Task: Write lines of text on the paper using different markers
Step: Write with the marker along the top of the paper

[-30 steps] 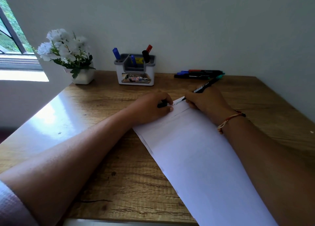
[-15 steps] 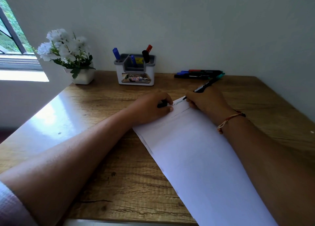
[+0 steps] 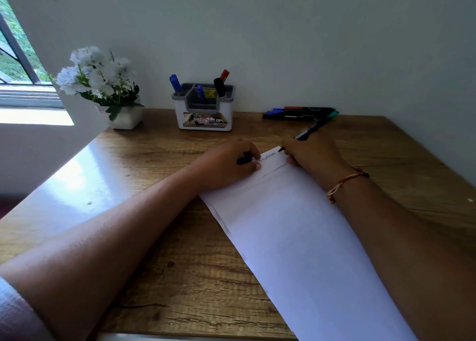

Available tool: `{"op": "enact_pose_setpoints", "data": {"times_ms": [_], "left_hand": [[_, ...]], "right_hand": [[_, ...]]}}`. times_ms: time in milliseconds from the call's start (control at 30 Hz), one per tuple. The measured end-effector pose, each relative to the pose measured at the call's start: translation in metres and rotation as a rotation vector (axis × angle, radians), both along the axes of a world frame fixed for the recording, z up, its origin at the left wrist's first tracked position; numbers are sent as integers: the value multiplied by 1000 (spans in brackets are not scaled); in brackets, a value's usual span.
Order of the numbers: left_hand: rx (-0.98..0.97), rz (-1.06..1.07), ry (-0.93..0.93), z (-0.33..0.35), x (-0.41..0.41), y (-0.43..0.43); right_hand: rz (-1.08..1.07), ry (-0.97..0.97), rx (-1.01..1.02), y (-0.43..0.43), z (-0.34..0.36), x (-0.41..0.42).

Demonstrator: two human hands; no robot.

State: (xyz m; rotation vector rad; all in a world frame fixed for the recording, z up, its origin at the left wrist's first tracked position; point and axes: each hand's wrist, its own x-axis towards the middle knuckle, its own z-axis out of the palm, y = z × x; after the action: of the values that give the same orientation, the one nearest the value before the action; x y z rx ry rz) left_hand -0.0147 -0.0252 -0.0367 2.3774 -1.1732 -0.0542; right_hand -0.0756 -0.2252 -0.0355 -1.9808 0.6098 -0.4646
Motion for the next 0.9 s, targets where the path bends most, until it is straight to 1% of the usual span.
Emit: {"op": "enact_pose_setpoints", "data": {"times_ms": [167, 300, 367, 433, 533, 600, 667, 800, 900], "left_hand": [[-25, 27, 22, 1, -2, 1], [-55, 48, 61, 2, -4, 1], [-83, 48, 75, 2, -4, 2], [-113, 50, 79, 2, -5, 2], [-177, 78, 69, 3, -5, 2], [-238, 111, 67, 4, -6, 2], [-290, 130, 73, 5, -7, 3], [-349, 139, 95, 7, -7, 4], [-360, 156, 114, 8, -7, 4]], "right_hand": [[59, -80, -25, 5, -1, -2], [236, -192, -72, 10, 2, -7], [313, -198, -98, 12, 3, -10], [331, -188, -113, 13, 4, -11], [292, -148, -17, 14, 8, -10], [259, -117, 125, 14, 13, -9], [260, -129, 244, 13, 16, -11], [322, -184, 302, 12, 18, -17], [344, -178, 301, 13, 19, -18]]}}
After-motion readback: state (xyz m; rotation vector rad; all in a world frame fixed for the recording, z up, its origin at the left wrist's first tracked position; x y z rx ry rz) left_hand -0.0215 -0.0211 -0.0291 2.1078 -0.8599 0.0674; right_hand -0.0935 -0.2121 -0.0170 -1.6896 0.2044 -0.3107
